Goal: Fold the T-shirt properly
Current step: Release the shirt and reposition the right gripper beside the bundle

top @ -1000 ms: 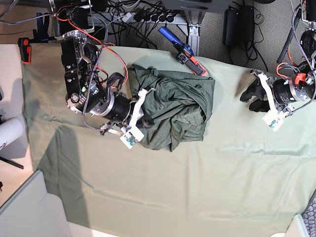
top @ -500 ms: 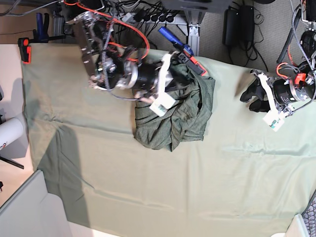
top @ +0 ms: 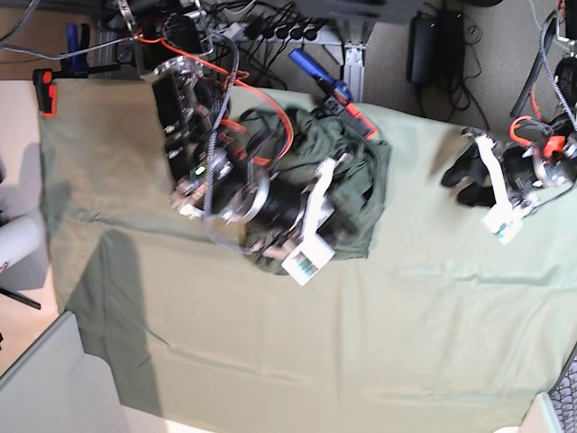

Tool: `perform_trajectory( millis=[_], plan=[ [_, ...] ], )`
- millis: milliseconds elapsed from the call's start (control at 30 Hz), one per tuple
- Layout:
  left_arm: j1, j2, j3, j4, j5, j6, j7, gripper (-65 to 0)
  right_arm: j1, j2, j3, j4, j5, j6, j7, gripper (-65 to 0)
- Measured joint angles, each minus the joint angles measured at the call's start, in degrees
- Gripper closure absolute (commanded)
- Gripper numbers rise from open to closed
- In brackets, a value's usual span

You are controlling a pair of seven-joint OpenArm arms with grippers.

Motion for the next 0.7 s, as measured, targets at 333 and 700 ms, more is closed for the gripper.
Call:
perform_trajectory(
  millis=[333,700],
  plan=[
    [3.3,0.1,0.0,13.5,-2.5,-0.5,2.1,-29.9,-0.8,2.9,4.5,-1.7,6.1,0.1,-7.5,0.0],
    [6.0,2.6,6.5,19.3,-1.0,-0.5,1.9,-29.8,-5.3,1.9,2.8,-2.8,2.4,0.2,-1.7,0.0]
  ],
)
